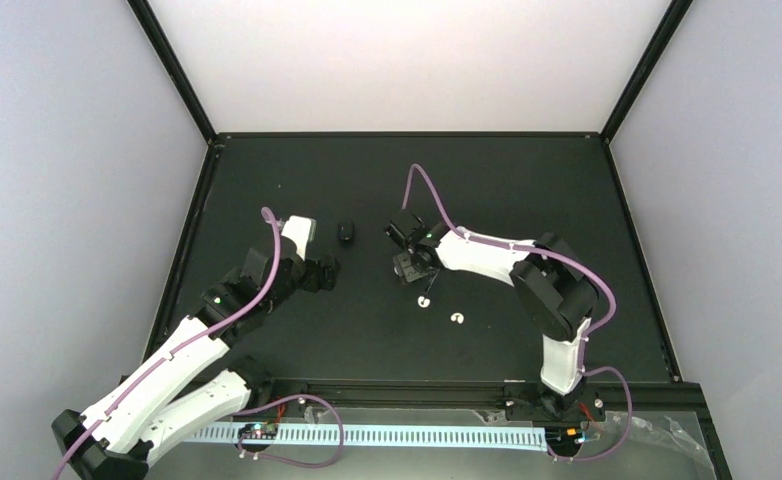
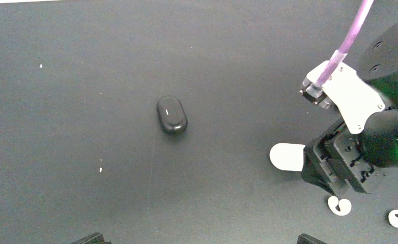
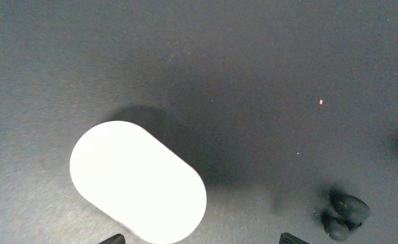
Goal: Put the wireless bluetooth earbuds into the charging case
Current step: Pick up the charging case at the center of the board.
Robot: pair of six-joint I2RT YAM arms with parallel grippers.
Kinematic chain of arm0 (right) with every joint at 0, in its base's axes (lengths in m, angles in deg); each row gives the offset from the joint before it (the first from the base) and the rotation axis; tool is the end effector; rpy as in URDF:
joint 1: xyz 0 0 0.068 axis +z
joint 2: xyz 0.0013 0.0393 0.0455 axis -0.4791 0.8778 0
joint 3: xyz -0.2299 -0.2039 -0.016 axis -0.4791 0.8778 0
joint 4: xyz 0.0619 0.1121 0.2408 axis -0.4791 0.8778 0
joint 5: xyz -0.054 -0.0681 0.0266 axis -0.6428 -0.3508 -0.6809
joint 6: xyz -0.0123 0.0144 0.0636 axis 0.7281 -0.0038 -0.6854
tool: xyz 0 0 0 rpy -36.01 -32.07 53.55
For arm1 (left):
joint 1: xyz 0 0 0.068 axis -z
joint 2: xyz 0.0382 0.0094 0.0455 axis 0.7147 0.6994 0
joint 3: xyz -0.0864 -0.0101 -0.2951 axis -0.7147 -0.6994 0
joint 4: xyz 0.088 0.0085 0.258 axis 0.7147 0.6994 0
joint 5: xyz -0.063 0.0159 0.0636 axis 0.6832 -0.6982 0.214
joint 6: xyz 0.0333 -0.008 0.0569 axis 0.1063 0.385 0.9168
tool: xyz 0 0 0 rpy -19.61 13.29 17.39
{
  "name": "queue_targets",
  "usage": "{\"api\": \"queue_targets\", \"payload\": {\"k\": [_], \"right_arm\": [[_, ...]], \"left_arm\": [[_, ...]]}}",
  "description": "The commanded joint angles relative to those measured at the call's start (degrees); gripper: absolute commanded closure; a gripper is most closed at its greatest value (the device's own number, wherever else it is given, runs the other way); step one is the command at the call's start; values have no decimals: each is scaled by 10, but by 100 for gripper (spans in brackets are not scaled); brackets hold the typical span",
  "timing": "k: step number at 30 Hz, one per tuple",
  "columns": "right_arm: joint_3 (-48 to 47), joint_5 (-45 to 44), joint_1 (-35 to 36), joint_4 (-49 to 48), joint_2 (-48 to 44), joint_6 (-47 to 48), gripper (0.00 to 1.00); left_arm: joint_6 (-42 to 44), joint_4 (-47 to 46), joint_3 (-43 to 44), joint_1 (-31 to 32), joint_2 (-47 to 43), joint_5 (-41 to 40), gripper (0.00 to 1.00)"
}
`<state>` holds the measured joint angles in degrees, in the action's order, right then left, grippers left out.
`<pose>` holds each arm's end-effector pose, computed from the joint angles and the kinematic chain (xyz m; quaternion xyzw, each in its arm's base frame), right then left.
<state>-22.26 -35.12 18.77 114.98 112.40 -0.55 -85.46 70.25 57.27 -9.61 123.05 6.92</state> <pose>0.2792 0.2840 0.1689 -0.1881 0.9620 -0.0135 0.1972 0.1397 -0.0866 0.3049 0.0837 0.8734 -0.1218 0.4640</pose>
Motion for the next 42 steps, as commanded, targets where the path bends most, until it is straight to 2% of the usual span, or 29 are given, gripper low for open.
{"api": "queue_targets", "payload": {"k": [1,6,10,15,20,42], "right_arm": [[-3,45,-1,-7,-55,-28,20],[-52,67,-2,1,-31,-115,15],[-98,42,-2,26,16,-176,15],[-107,-5,-1,38,31,-220,11],[-111,-18,-1,55,47,-269,9],[-139,5,-1,68,82,-308,11]], "left_arm": [[9,-8,4,-3,0,10,1],[9,-11,5,-3,-1,17,1],[8,-4,4,-3,-6,16,1],[8,-5,1,-2,-14,19,1],[7,-7,1,-3,-12,22,1],[4,-5,-2,-2,-18,17,1]]}}
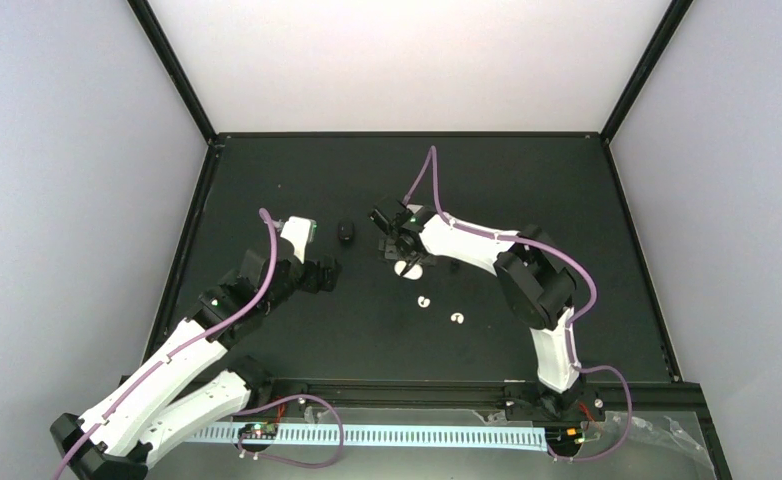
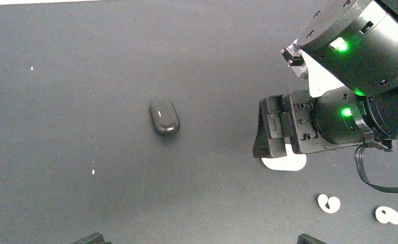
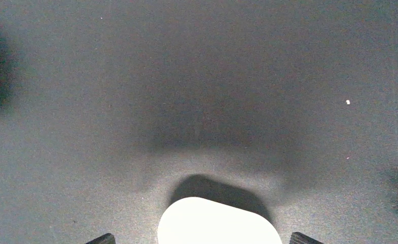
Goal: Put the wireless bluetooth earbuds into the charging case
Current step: Pick up the charging case at the center of the board.
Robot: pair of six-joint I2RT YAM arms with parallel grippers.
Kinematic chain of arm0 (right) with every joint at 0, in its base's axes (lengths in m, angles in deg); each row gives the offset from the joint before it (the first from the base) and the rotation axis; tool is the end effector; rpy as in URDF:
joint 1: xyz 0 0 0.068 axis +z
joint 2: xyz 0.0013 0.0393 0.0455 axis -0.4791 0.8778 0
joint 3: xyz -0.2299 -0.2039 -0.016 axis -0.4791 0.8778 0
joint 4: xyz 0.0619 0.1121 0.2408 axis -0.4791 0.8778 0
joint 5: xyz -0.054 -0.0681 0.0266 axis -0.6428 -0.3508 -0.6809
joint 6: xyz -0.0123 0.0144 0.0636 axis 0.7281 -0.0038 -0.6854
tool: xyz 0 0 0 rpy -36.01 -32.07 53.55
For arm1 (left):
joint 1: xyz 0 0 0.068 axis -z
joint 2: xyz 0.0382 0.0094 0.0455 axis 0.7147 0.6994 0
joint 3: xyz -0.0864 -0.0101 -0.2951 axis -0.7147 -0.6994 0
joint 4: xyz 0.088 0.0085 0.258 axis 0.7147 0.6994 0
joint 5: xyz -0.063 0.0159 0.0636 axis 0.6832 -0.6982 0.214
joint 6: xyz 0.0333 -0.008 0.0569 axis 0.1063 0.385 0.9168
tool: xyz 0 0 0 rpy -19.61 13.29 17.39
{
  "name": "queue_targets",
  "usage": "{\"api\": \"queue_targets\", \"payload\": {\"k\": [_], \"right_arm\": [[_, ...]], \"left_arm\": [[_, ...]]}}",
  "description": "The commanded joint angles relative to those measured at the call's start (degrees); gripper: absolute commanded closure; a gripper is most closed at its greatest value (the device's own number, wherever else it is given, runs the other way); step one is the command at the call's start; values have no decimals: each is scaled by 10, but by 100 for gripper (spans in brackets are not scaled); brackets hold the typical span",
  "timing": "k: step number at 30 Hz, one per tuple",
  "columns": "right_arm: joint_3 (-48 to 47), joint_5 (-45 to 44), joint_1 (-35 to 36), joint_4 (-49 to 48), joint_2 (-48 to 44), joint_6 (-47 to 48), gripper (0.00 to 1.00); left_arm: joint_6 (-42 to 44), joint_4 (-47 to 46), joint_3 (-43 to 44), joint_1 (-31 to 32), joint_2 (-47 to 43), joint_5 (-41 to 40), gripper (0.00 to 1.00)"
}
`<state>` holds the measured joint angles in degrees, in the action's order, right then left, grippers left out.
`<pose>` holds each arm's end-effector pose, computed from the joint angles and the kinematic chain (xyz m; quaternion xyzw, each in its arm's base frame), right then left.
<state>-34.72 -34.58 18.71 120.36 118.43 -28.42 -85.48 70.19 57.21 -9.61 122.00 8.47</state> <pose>0.3077 0.3149 0.1852 0.0499 0.9781 0.0443 0.1970 0.1363 -0.0858 0.3071 0.0885 0.8696 -0.1368 0.4662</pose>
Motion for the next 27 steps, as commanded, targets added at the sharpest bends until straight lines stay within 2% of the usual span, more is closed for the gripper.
{"api": "queue_targets", "payload": {"k": [1,10,27], "right_arm": [[-15,-2,-1,18,26,-36,11],[2,-18,0,46,30,-104,13],[-15,-9,6,56,56,-112,23]], "left_arm": [[4,-5,-2,-2,-7,1,1],[0,-5,0,-3,-4,-1,1],[-5,1,0,-2,-22,-4,1]]}}
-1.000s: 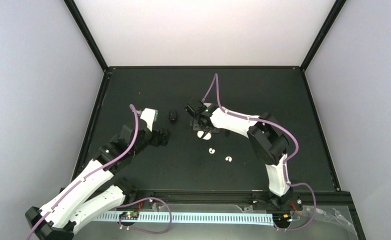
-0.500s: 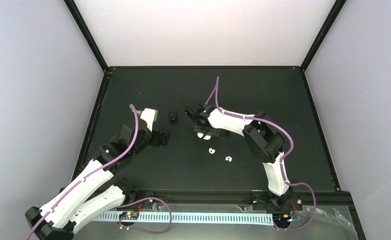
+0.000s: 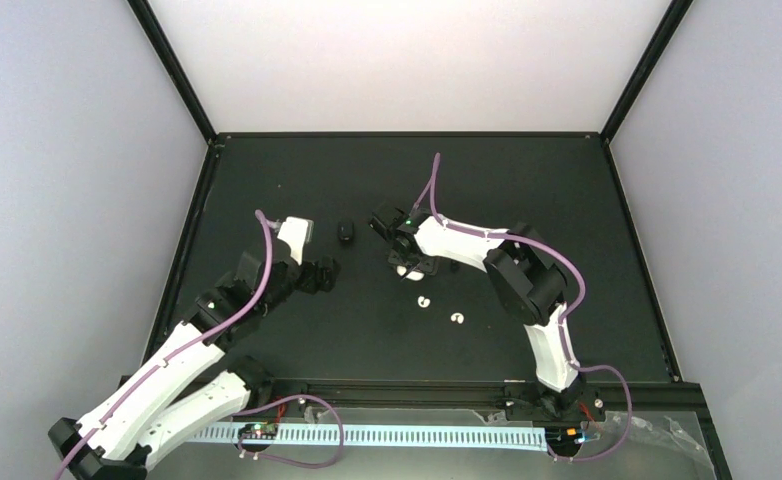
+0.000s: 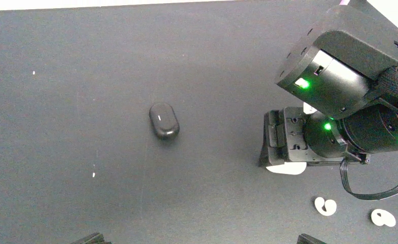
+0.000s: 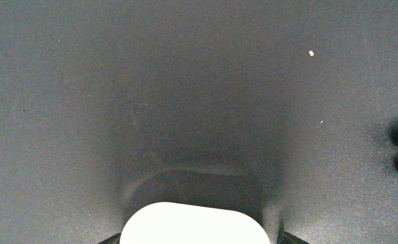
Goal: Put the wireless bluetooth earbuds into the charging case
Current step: Pick up the charging case at the center of the board.
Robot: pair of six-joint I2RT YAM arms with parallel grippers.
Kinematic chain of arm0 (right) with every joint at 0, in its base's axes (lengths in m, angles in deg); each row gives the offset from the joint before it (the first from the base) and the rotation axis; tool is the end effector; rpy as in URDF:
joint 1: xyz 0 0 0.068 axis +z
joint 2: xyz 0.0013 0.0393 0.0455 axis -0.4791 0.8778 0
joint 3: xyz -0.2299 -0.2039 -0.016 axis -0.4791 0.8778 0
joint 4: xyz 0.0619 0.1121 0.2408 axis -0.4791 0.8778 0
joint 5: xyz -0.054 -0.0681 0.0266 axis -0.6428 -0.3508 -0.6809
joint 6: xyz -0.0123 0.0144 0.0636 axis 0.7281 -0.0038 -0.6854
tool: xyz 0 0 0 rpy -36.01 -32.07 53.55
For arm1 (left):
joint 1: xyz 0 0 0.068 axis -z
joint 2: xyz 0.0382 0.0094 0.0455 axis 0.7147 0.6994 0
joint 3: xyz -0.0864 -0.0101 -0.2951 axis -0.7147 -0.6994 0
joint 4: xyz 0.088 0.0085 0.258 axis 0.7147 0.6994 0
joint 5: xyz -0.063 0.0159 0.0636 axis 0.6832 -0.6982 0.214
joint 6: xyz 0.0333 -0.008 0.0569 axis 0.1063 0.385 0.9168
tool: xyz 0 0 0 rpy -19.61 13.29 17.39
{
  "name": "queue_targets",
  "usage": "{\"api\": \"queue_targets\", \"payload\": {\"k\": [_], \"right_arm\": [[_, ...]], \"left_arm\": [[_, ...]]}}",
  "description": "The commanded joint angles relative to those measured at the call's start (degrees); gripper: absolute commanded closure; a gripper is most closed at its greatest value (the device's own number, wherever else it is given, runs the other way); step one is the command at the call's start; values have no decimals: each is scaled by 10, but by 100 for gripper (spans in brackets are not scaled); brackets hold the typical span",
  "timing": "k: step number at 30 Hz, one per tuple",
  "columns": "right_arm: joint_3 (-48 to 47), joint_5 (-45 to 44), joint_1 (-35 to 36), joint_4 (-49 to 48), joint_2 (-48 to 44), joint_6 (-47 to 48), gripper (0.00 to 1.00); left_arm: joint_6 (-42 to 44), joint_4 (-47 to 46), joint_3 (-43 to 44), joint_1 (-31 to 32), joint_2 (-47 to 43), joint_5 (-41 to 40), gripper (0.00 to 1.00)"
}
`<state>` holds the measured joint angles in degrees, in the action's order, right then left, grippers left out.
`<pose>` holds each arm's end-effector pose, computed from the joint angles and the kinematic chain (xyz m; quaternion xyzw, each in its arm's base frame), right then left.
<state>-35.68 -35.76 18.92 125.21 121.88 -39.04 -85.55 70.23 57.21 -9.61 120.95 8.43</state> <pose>0.3051 0.3130 0.1622 0.1327 0.9774 0.0048 0.1644 0.1334 -0.0836 0.3095 0.0864 0.8655 -0.1407 0.4729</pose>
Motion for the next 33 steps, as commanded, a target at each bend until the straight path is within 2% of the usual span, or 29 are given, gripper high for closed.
{"api": "queue_targets", "payload": {"k": [1,14,20,24,27,29,33], "right_arm": [[-4,4,4,6,22,-4,24],[18,13,7,-22,-14,-4,41],[49,25,8,-51,-88,-15,43],[100,37,7,-87,-174,-31,43],[133,43,8,-114,-234,-49,43],[151,48,8,-131,-272,-60,43],[167,60,8,-155,-329,-74,43]], "left_arm": [[-5,-1,0,-3,-12,-4,1],[-5,-3,-1,-3,-19,-4,1],[-12,4,5,-2,-34,8,1],[-38,-10,1,-1,-67,48,1],[-90,-95,-55,3,-110,92,1],[-141,-202,-109,9,-134,105,1],[-179,-409,-215,41,-138,66,1]]}}
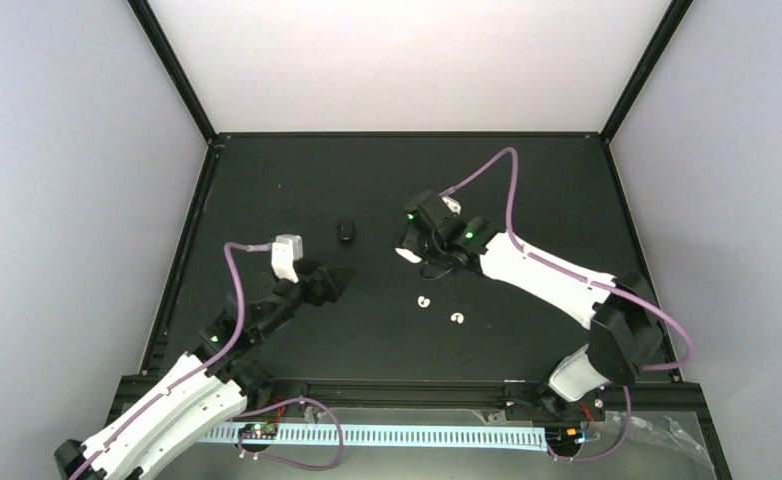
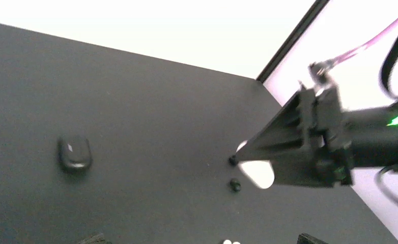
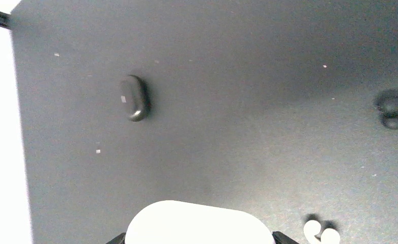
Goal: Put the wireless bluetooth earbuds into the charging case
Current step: Pick up the charging case at the center of the board.
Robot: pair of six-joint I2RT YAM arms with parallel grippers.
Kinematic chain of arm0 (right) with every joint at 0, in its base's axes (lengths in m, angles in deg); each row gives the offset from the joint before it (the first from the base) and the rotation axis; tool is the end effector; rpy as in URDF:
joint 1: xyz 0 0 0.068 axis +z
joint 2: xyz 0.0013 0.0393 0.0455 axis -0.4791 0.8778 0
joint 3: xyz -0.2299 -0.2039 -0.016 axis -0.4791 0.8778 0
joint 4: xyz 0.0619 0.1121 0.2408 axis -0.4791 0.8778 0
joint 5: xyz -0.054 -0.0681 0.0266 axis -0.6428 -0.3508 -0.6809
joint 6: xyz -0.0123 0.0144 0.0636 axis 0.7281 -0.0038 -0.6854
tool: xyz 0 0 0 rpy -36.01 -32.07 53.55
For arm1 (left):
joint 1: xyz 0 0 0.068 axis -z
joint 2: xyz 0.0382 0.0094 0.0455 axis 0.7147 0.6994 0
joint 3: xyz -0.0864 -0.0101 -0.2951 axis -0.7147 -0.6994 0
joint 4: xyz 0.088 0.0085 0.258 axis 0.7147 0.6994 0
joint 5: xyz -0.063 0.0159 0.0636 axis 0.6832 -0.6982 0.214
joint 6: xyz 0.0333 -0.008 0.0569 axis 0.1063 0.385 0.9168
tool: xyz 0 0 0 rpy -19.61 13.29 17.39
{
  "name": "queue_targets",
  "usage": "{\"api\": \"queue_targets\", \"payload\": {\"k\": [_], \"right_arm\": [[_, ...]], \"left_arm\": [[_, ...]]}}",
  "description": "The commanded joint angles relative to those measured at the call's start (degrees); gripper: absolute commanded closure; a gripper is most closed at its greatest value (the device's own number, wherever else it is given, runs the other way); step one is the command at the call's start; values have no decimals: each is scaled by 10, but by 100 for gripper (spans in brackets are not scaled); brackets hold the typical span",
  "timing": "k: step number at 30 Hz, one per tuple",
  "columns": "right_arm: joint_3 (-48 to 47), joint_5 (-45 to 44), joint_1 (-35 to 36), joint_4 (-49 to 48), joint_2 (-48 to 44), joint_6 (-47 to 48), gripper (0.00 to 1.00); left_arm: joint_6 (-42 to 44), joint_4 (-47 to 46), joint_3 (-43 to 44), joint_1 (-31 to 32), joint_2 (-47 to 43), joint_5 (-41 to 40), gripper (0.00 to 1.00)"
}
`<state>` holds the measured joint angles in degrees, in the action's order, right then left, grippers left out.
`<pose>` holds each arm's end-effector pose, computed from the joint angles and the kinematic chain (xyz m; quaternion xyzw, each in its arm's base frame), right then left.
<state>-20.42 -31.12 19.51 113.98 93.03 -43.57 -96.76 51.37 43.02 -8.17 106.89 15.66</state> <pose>0.2451 0.2589 0.2810 0.1751 0.9303 0.2133 0.2417 0.1077 -0.0772 0.2858 0.0314 0.7811 -0.3165 0.5373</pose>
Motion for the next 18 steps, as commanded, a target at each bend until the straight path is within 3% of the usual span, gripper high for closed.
{"api": "queue_targets", "payload": {"k": [1,4,8,18], "right_arm": [[15,17,2,-45,-52,-30,43],[15,26,2,-48,-89,-29,43],[24,25,1,-52,-126,-29,43],[41,25,-6,-60,-164,-27,43]], "left_arm": [[-60,-272,-95,46,10,-29,1],[-9,-424,-138,100,59,-92,1],[39,-551,-129,157,154,-138,1],[29,-625,-31,200,330,-188,3]]}}
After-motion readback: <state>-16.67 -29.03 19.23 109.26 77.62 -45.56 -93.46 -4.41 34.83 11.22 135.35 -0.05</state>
